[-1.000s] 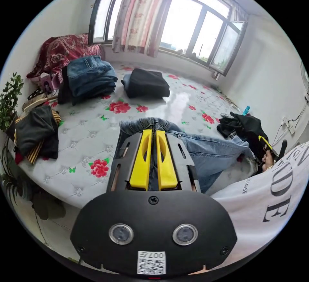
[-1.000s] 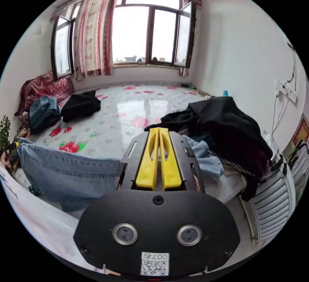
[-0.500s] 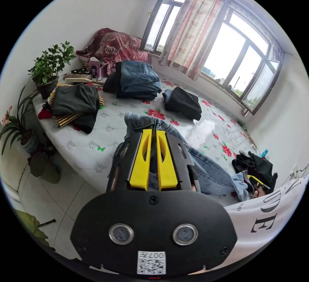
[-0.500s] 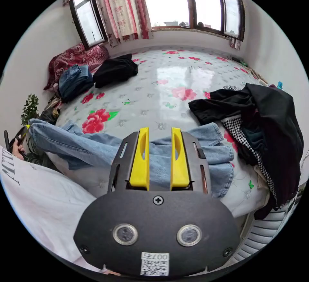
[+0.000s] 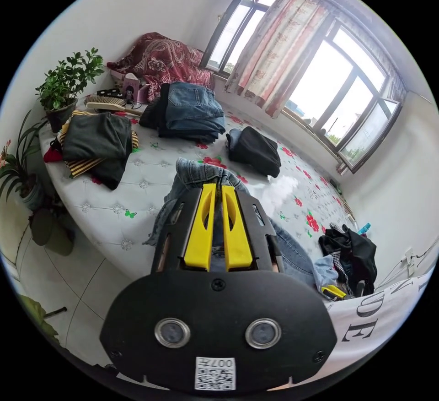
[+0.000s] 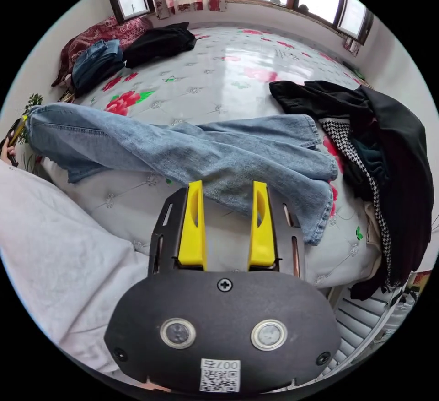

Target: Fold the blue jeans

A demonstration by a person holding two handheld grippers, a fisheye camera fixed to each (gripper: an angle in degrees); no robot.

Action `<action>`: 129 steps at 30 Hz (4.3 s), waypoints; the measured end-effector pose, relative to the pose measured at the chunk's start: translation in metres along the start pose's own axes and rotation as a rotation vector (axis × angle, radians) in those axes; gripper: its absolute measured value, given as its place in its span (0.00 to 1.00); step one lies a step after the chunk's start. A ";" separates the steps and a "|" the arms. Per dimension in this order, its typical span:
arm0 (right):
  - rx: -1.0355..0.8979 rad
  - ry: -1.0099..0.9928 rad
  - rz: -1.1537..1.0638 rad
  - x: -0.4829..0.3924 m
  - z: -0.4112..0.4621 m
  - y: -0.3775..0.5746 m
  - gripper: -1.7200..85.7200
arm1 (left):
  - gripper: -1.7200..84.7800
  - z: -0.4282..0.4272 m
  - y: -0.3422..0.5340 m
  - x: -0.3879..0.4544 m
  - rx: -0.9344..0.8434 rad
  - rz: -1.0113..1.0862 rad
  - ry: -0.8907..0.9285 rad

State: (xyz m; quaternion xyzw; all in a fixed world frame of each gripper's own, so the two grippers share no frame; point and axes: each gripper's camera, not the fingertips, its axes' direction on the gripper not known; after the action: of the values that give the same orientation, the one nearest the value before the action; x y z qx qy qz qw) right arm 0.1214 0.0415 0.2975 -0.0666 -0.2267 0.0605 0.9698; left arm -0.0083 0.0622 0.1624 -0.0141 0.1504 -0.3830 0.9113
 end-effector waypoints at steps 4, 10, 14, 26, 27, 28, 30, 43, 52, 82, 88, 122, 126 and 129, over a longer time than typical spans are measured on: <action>0.163 0.175 0.170 0.016 -0.028 -0.006 0.04 | 0.02 -0.027 0.007 0.011 0.035 0.014 0.052; 0.262 0.017 0.166 0.033 -0.082 -0.012 0.06 | 0.02 -0.057 0.016 0.041 0.081 0.155 0.042; 0.067 -0.054 -0.015 -0.014 -0.042 -0.006 0.11 | 0.02 -0.042 0.023 0.030 0.069 0.069 0.050; 0.321 0.253 0.304 0.017 -0.091 -0.060 0.03 | 0.02 -0.039 0.013 0.056 0.106 0.118 0.039; 0.335 0.209 0.307 0.023 -0.098 -0.059 0.04 | 0.02 -0.039 0.014 0.056 0.102 0.119 0.042; 0.343 0.100 0.275 0.030 -0.105 -0.056 0.05 | 0.02 -0.040 0.015 0.054 0.095 0.110 0.036; 0.309 -0.077 0.143 0.025 -0.103 -0.045 0.09 | 0.02 -0.040 0.018 0.050 0.087 0.080 0.032; -0.007 0.182 0.146 -0.015 0.013 -0.008 0.03 | 0.02 -0.051 0.017 0.050 0.072 0.026 0.038; 0.059 -0.115 0.060 0.008 -0.037 0.032 0.15 | 0.02 -0.069 0.022 0.046 0.066 0.005 0.021; 0.777 0.104 0.078 -0.028 -0.270 -0.139 0.03 | 0.07 -0.088 -0.178 0.137 0.466 0.206 -0.101; 0.322 0.056 0.081 -0.048 -0.156 -0.262 0.08 | 0.11 0.094 -0.236 0.041 0.024 -0.078 -0.222; -0.108 -0.810 0.324 0.202 -0.269 -0.101 0.03 | 0.08 0.216 -0.161 -0.007 -0.648 0.368 -0.499; 0.091 -0.597 0.587 0.235 -0.250 -0.078 0.06 | 0.08 0.215 -0.171 -0.012 -0.624 0.285 -0.534; 0.155 -0.448 0.570 0.219 -0.232 -0.061 0.09 | 0.08 0.198 -0.172 -0.009 -0.602 0.257 -0.559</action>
State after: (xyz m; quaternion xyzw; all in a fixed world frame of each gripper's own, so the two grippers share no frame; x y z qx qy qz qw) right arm 0.4259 -0.0095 0.1954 -0.0386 -0.4006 0.3584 0.8424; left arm -0.0771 -0.0711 0.3779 -0.3639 0.0031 -0.1870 0.9125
